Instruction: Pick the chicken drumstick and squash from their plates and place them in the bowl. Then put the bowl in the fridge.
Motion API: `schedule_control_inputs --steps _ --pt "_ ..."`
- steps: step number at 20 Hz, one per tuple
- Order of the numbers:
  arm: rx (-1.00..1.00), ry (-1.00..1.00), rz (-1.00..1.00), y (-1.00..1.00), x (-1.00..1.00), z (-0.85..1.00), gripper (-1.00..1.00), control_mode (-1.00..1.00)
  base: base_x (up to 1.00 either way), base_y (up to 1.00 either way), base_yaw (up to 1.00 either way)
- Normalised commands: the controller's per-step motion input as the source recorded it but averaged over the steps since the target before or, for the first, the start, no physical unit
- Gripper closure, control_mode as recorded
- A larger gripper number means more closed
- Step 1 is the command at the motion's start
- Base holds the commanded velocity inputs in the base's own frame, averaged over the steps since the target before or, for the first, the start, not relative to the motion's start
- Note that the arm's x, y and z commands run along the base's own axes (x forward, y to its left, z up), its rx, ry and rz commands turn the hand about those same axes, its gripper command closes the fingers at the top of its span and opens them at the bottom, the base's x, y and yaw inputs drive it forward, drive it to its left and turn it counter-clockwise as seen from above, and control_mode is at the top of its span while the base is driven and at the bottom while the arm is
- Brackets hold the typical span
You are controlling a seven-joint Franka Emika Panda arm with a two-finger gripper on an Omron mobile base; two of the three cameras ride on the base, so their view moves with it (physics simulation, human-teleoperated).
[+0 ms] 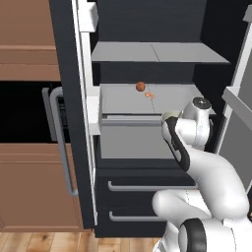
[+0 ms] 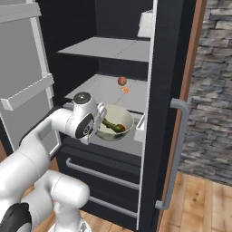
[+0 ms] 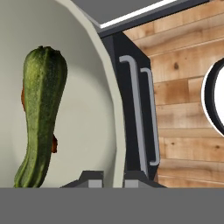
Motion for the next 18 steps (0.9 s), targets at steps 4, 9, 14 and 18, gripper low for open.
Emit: schedule_control_inputs --steps 4,9,14,18 --pt "0.0 0.0 0.0 0.0 0.0 0.0 1.0 1.0 0.0 0.0 0.0" --pt "0.0 0.0 0.0 0.0 0.0 0.0 1.0 -1.0 0.0 0.0 0.0" --pt "0.0 0.0 0.0 0.0 0.0 0.0 1.0 -1.0 0.0 0.0 0.0" --pt "0.0 0.0 0.0 0.0 -0.03 0.0 1.0 -1.0 0.0 0.0 0.0"
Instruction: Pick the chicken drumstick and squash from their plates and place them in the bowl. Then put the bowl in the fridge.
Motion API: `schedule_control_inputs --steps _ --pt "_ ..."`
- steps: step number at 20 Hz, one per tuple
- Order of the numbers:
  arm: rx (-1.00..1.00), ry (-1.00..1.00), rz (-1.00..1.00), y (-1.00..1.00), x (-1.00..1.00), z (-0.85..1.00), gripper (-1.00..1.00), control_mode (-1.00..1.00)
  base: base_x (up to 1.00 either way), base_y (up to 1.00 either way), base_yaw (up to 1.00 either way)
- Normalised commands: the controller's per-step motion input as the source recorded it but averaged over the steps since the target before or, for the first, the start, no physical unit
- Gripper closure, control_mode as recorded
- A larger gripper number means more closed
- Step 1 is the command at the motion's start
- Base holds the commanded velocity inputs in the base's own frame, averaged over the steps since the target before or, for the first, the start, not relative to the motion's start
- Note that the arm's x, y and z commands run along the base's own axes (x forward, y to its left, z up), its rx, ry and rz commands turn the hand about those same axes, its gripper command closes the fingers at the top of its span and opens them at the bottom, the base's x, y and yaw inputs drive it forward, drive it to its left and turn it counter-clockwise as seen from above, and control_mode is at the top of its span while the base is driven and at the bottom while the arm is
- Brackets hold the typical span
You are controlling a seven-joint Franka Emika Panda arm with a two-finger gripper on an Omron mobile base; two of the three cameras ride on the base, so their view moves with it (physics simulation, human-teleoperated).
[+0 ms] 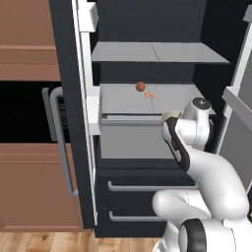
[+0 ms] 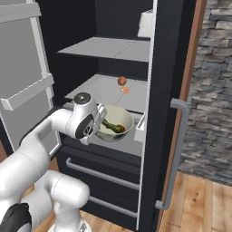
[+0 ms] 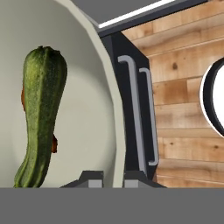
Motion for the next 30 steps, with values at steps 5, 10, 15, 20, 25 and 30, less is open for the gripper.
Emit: schedule_control_inputs --steps 5,10,15,20,25,30 --pt "-0.01 -0.04 0.0 0.0 -0.36 0.15 1.0 -1.0 0.0 0.0 0.0" --pt "-0.1 0.11 -0.01 0.02 -0.3 0.36 1.0 -1.0 0.0 0.0 0.0" --pt "-0.11 0.04 0.04 0.03 -0.08 0.51 1.0 -1.0 0.0 0.0 0.0" --pt "-0.06 -0.01 0.14 -0.01 0.02 0.44 1.0 -1.0 0.0 0.0 0.0" --pt "-0.05 -0.02 0.11 0.0 0.31 0.2 1.0 -1.0 0.0 0.0 0.0" --pt "-0.07 -0.13 0.03 0.02 0.37 0.12 1.0 -1.0 0.0 0.0 0.0"
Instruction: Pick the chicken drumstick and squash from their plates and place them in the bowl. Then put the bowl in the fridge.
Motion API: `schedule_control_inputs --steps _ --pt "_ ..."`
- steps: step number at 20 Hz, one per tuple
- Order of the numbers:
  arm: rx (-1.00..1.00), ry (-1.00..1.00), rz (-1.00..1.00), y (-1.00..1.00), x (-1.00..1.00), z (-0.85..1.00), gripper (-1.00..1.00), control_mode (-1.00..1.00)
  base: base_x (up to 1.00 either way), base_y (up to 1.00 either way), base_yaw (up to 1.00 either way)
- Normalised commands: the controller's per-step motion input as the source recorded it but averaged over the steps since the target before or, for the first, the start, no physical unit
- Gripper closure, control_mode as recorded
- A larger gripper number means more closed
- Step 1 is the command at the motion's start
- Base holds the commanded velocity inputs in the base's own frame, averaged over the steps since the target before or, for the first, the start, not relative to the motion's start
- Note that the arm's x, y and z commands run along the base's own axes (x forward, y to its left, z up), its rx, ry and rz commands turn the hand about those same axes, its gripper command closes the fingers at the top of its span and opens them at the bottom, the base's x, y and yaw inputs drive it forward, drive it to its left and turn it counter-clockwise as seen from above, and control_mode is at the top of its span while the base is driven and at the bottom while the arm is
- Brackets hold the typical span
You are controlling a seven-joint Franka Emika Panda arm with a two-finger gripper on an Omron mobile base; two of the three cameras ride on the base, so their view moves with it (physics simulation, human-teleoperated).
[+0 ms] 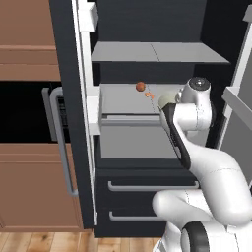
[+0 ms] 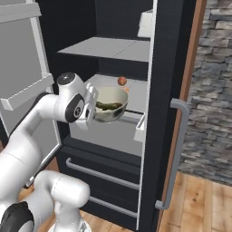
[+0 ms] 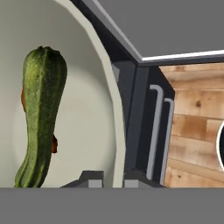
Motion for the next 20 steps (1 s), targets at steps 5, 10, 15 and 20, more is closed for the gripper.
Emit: schedule_control_inputs --steps 5,10,15,20 --pt "-0.01 -0.14 -0.01 0.02 0.43 0.03 1.0 -1.0 0.0 0.0 0.0" --pt "0.0 -0.11 0.0 0.0 0.35 0.0 1.0 -1.0 0.0 0.0 0.0" --pt "0.0 -0.02 0.0 0.0 0.3 0.0 1.0 -1.0 0.0 0.0 0.0" --pt "0.0 0.0 0.0 0.0 0.24 0.0 1.0 -1.0 0.0 0.0 0.0"
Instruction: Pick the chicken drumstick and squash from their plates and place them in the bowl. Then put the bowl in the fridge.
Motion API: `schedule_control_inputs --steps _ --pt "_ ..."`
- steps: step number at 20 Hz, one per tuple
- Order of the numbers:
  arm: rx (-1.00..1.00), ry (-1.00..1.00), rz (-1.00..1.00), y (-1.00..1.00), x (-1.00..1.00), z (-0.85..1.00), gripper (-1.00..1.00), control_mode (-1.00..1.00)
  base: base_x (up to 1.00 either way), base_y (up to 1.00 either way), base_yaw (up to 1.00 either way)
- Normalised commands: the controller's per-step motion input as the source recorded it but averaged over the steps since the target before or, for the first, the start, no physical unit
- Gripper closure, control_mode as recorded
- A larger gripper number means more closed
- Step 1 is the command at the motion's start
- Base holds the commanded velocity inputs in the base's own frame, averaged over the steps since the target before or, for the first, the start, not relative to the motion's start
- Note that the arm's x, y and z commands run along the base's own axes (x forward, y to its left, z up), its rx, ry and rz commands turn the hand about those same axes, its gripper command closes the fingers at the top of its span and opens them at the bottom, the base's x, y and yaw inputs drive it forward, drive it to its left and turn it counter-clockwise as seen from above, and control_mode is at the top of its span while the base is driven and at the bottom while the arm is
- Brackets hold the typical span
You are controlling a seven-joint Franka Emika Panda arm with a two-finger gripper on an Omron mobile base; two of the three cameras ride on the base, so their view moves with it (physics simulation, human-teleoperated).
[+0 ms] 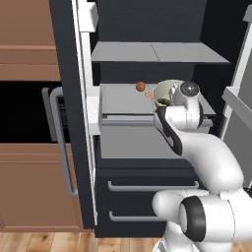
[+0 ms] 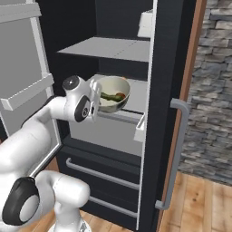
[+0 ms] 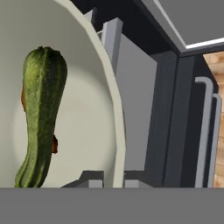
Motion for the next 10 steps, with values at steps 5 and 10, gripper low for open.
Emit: schedule_control_inputs --steps 5,10 --pt "0.0 -0.02 0.01 -0.07 0.18 0.0 1.0 -1.0 0.0 0.0 0.0" --pt "0.0 0.0 0.0 -0.14 0.31 -0.02 1.0 -1.0 0.0 0.0 0.0"
